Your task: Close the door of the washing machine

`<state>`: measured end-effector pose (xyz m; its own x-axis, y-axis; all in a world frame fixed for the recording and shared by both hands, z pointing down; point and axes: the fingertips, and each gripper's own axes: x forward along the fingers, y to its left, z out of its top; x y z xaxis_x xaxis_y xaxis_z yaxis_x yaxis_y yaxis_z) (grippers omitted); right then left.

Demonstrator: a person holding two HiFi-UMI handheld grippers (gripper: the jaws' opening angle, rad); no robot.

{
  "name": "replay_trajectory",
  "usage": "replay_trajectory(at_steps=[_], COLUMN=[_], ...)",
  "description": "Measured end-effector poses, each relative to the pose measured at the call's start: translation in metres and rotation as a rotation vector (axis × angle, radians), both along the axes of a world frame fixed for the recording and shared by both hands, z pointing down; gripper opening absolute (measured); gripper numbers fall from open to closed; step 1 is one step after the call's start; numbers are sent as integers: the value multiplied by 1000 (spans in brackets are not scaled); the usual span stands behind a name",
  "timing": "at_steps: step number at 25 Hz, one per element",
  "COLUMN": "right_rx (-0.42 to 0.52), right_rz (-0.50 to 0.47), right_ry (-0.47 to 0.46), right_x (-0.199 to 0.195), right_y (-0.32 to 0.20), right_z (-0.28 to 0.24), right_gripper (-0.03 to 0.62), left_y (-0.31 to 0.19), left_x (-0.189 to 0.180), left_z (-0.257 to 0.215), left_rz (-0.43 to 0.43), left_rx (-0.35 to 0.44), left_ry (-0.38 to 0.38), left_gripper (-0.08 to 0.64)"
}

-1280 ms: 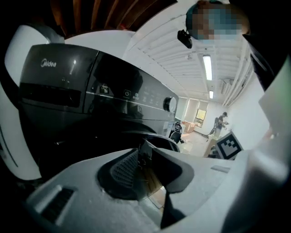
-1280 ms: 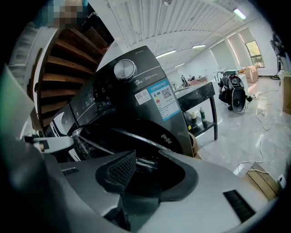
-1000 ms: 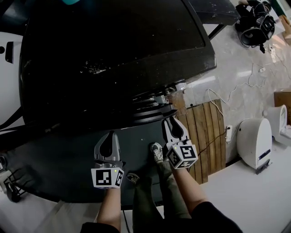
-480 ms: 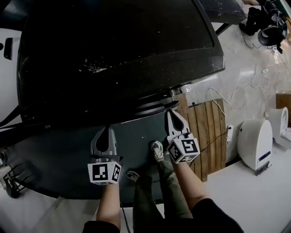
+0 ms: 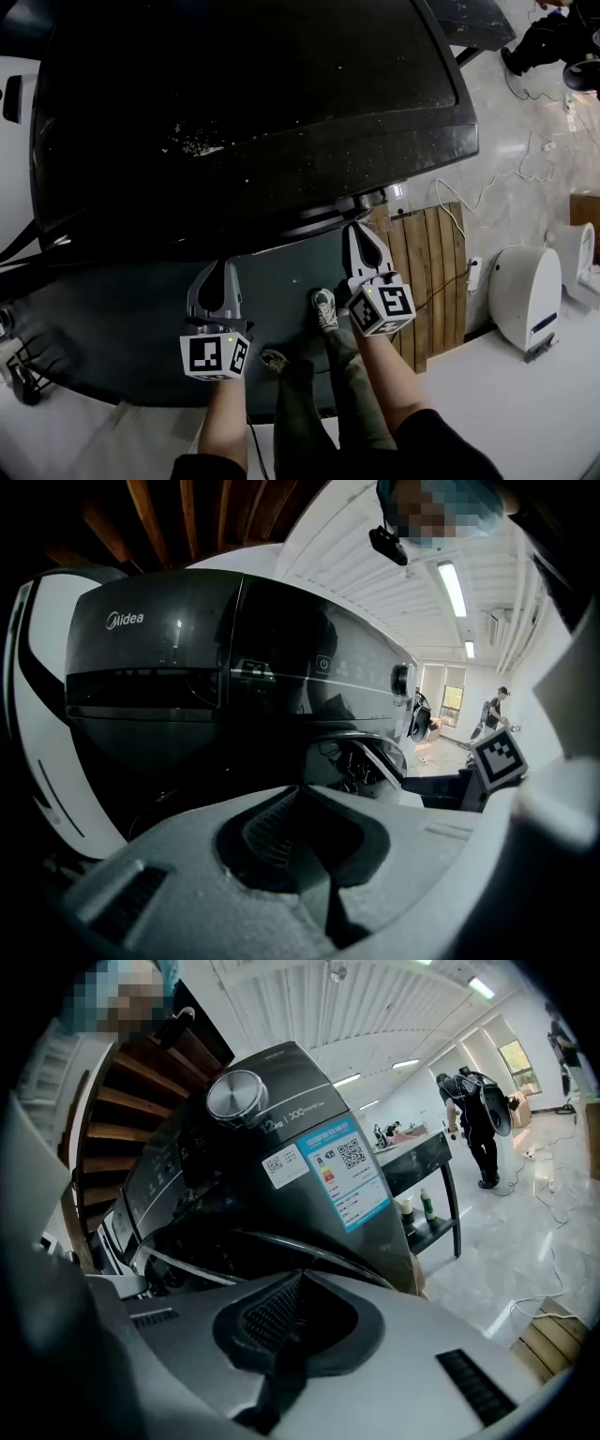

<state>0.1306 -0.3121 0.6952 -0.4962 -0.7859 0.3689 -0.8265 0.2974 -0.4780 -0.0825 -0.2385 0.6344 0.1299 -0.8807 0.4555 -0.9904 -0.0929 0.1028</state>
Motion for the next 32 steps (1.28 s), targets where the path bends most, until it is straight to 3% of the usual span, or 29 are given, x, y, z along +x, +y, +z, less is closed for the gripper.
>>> replay_trajectory(at_steps=[16, 20, 32], right_rx=[15, 33, 27], right_rz=[-12, -45, -50], right_ry=[3, 41, 17], right_x=[-3, -5, -3], right_y=[-6, -9, -9], right_z=[2, 2, 2], right_gripper=[3, 2, 2], left_y=[-4, -6, -4], left_x=[-2, -2, -2], left_z=[0, 1, 3], left_rz=[14, 11, 16], left_rx=[7, 13, 14], left_ry=[16, 23, 16], left_gripper=[3, 6, 6])
